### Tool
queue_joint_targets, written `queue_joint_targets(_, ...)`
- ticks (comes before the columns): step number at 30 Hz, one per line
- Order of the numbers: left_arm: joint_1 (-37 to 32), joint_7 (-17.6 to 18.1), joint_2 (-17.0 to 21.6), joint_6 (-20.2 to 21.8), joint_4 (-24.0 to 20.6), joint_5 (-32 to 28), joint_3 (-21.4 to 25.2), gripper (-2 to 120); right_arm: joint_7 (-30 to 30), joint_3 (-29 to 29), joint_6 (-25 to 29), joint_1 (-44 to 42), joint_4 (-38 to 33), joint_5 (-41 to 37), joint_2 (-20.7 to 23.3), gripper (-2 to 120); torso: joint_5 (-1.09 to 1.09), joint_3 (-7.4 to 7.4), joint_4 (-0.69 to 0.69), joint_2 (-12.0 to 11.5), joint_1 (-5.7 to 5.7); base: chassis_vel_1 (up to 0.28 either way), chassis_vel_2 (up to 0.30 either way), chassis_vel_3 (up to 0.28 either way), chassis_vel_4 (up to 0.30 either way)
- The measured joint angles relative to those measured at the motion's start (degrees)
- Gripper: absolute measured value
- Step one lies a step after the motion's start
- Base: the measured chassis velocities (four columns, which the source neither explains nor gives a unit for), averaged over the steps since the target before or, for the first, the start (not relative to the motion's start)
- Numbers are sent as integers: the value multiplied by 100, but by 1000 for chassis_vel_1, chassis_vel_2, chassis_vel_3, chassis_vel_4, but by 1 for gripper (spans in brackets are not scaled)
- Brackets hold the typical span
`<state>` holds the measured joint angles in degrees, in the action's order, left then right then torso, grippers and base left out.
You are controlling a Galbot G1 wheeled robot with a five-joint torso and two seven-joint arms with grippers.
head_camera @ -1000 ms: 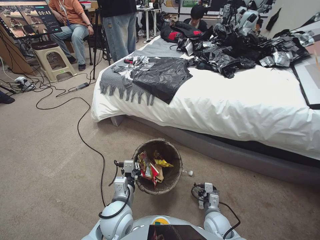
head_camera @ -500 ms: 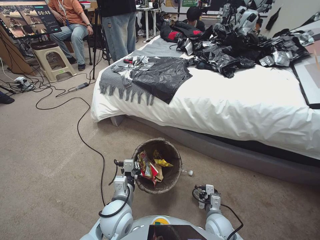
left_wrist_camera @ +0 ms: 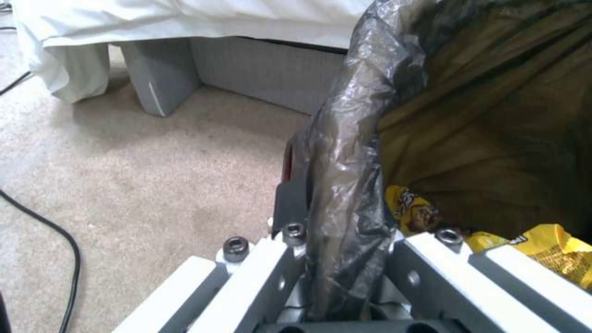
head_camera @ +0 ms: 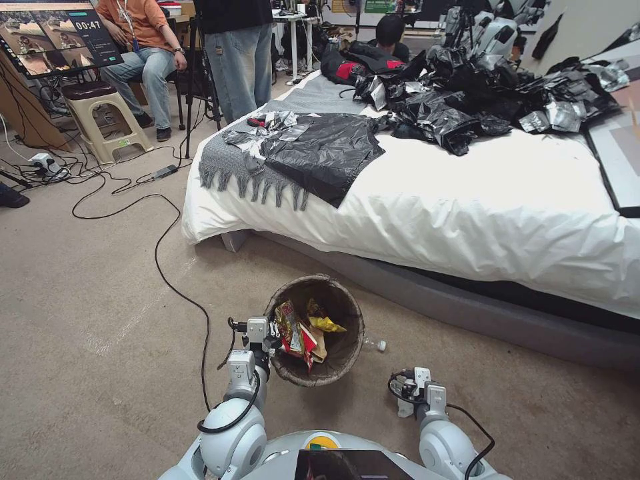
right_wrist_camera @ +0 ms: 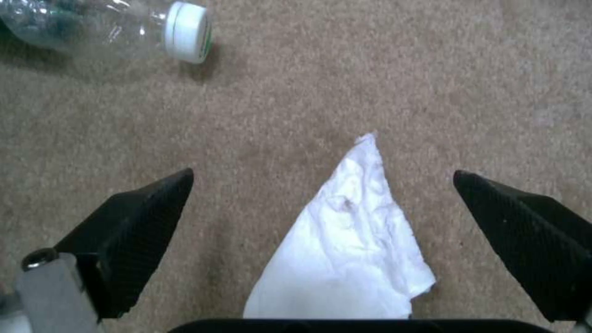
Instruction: Pick up the trash bin, then pick up the garbage from the floor and place it into the trash bin.
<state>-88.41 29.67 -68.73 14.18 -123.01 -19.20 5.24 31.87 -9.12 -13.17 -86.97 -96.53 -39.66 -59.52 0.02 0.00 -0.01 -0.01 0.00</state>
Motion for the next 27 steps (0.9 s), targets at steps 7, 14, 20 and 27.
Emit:
queue_joint_targets(7,-4,1,-13,0,1,8,-1,0,45,1,-164,48,-34,-250,65,100,-1,0,1,0,0,0,0,0,0)
queue_joint_targets(14,-5,1,-24,1,0,14,-1,0,113,-6,-318,103,-71,-562,112,100,-2,0,1,0,0,0,0,0,0)
queue_joint_targets(20,0,1,-40,2,4,19,-6,0,194,-9,-396,141,-52,-712,121,100,-2,0,1,0,0,0,0,0,0)
queue_joint_targets(27,0,-1,-45,2,10,23,-9,0,218,-9,-437,162,34,-768,111,100,-2,0,0,0,0,0,0,0,0)
